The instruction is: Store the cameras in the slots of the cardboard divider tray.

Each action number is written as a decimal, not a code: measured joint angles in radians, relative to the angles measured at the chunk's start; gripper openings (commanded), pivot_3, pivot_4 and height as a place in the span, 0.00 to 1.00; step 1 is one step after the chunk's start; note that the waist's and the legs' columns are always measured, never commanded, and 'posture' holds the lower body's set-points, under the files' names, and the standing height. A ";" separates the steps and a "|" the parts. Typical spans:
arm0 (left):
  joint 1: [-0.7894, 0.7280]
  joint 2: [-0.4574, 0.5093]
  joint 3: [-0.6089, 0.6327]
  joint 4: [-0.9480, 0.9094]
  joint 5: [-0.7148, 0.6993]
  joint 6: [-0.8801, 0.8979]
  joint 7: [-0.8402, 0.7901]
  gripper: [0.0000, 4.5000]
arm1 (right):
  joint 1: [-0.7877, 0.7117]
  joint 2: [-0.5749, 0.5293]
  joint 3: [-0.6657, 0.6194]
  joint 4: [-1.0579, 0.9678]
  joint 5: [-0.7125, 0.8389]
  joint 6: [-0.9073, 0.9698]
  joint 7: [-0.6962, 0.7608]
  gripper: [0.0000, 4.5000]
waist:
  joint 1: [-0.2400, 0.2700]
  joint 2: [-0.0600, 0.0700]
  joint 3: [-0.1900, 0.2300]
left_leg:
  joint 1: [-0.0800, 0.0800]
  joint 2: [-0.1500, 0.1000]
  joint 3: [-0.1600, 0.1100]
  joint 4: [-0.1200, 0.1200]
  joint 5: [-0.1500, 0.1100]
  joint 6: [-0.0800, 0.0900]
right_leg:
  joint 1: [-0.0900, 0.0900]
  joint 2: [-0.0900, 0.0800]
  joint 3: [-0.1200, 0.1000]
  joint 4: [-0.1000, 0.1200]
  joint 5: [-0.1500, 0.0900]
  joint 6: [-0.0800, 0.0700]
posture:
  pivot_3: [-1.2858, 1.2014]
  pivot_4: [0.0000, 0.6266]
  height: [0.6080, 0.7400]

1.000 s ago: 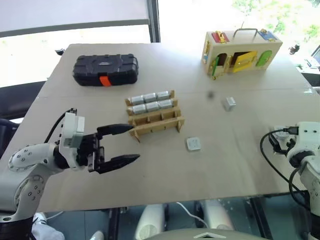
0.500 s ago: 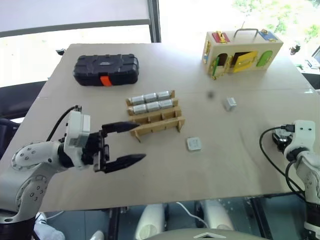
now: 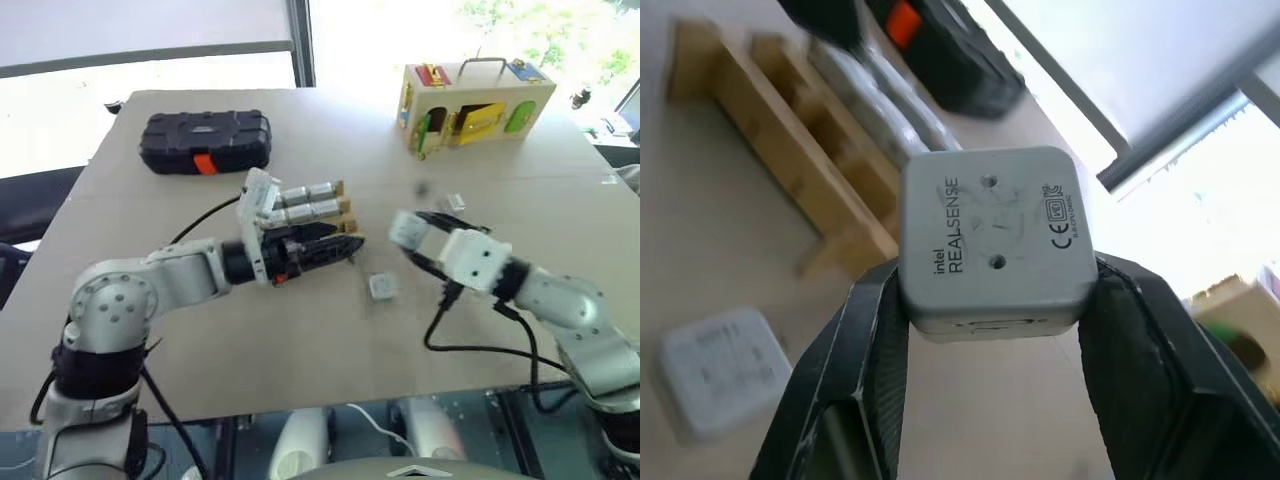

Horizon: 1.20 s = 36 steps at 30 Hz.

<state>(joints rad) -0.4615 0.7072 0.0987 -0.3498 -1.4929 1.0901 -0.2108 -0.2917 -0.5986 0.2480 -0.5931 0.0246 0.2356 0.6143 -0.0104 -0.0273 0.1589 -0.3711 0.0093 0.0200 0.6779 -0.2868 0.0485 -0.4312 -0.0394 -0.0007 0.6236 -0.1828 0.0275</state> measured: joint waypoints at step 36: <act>-0.123 0.234 -0.230 0.414 0.849 -0.498 -0.781 0.18 | -0.146 -0.055 -0.203 0.263 0.451 0.100 0.407 1.00 | 0.015 0.002 0.002 | -0.008 -0.005 0.000 0.000 -0.001 0.001 | -0.003 -0.004 -0.004 -0.005 0.000 0.000 | 0.52 0.24 1.00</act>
<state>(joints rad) -0.5841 0.9410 -0.1318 0.0641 -0.6440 0.5919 -0.9922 -0.4379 -0.6534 0.0450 -0.3305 0.4754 0.3353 1.0211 0.0047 -0.0252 0.1607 -0.3791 0.0043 0.0200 0.6780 -0.2876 0.0499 -0.4342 -0.0430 -0.0046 0.6184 -0.1829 0.0274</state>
